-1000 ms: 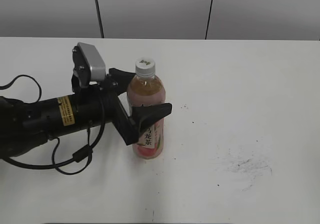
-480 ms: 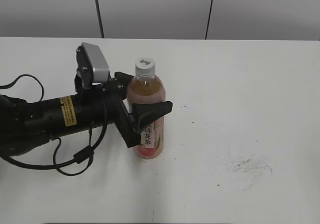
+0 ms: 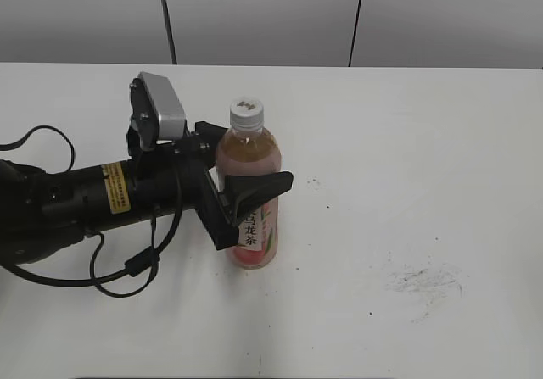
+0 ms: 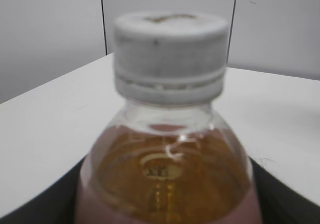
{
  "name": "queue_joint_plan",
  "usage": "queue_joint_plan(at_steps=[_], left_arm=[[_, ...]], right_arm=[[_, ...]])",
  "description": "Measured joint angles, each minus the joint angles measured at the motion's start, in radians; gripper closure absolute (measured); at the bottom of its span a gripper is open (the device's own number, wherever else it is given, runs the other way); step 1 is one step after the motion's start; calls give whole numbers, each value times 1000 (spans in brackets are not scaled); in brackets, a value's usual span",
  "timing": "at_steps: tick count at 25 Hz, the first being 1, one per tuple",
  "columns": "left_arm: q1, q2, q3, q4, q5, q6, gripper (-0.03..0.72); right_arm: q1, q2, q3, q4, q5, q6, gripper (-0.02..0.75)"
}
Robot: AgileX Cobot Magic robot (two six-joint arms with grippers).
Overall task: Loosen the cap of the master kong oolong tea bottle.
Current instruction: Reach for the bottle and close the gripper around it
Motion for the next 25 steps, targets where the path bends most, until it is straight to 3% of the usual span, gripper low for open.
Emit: queue_joint_plan(at_steps=[7, 15, 20, 25], left_arm=[[0, 0, 0, 1, 0, 0, 241], [0, 0, 0, 1, 0, 0, 241], [0, 0, 0, 1, 0, 0, 241], [0, 0, 0, 1, -3, 0, 241]], right_arm=[[0, 64, -39, 48, -125, -2, 204], [0, 409, -106, 83, -285, -179, 204], [0, 746, -256, 171, -234, -313, 209], [33, 1053, -526, 223, -94, -403, 288]])
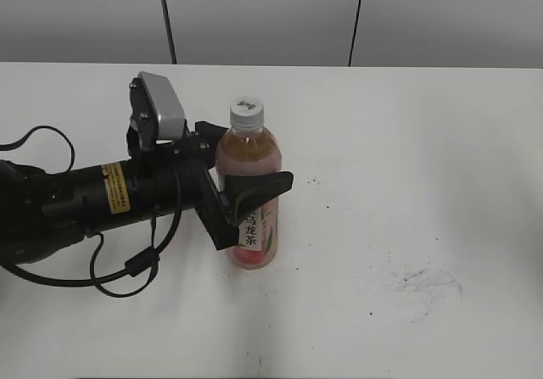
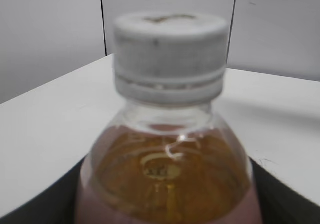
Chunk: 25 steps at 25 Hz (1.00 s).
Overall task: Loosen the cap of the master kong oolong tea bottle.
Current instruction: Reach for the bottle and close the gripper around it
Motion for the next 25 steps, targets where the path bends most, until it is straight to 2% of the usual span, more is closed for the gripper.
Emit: queue_joint_plan(at_steps=[5, 11, 17, 22, 25], left_arm=[[0, 0, 0, 0, 1, 0, 241], [0, 0, 0, 0, -1, 0, 241], [0, 0, 0, 1, -1, 0, 241], [0, 0, 0, 1, -1, 0, 241], [0, 0, 0, 1, -1, 0, 241]], right_arm=[[185, 260, -300, -86, 185, 6, 311], [413, 515, -605, -113, 199, 110, 314], [556, 640, -683, -103, 205, 192, 314], [626, 719, -688, -94, 211, 275, 314], [635, 756, -715, -68, 215, 308, 314]])
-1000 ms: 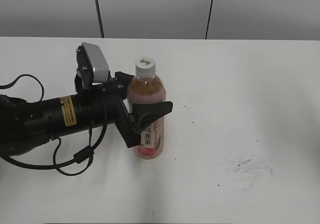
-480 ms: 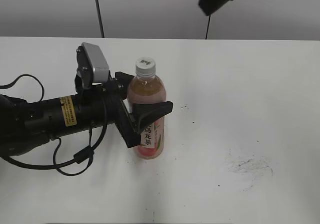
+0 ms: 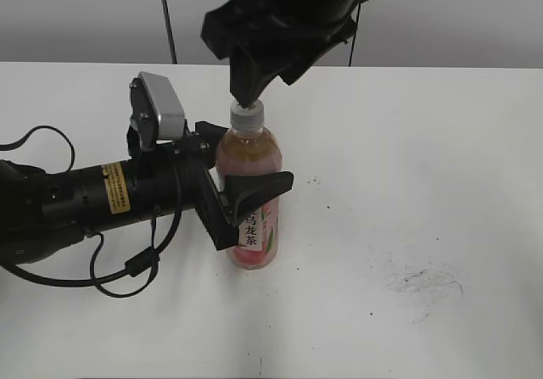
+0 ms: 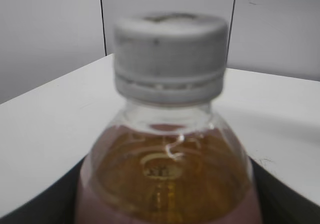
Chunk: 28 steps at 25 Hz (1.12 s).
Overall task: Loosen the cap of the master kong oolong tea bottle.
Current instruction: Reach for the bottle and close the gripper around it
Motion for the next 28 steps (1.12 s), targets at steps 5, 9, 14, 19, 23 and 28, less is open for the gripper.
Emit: queue_joint_plan(at_steps=[5, 9, 14, 19, 23, 28], left_arm=[[0, 0, 0, 0, 0, 0, 241], [0, 0, 0, 0, 0, 0, 241], [0, 0, 0, 0, 0, 0, 241], [0, 0, 0, 0, 0, 0, 241], [0, 0, 0, 0, 0, 0, 241], [0, 0, 0, 0, 0, 0, 241]], right_arm=[[0, 36, -57, 27, 0, 79, 314], [0, 73, -78, 33, 0, 141, 314], [0, 102, -79, 23, 1, 159, 315], [0, 104, -79, -2, 1, 168, 315], [0, 107, -79, 3, 1, 171, 315], [0, 121, -79, 13, 2, 171, 323]])
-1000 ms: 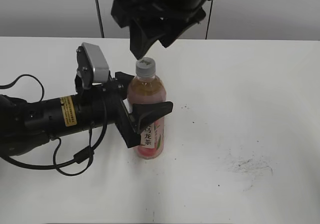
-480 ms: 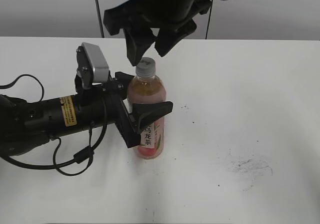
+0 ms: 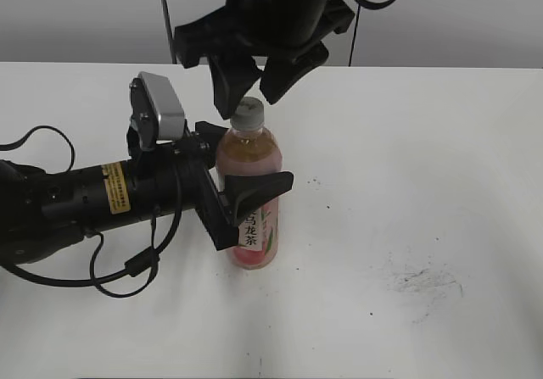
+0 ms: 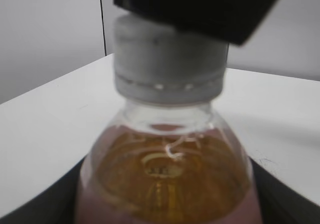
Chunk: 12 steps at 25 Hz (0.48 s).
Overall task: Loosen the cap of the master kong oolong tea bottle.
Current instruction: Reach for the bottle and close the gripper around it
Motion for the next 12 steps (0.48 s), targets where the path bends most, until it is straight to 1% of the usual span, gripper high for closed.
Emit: queue_joint_plan(at_steps=[5, 12], left_arm=[[0, 0, 0, 0, 0, 0, 241], [0, 0, 0, 0, 0, 0, 241]], right_arm=[[0, 1, 0, 8, 0, 0, 339], [0, 1, 0, 13, 0, 0, 342]])
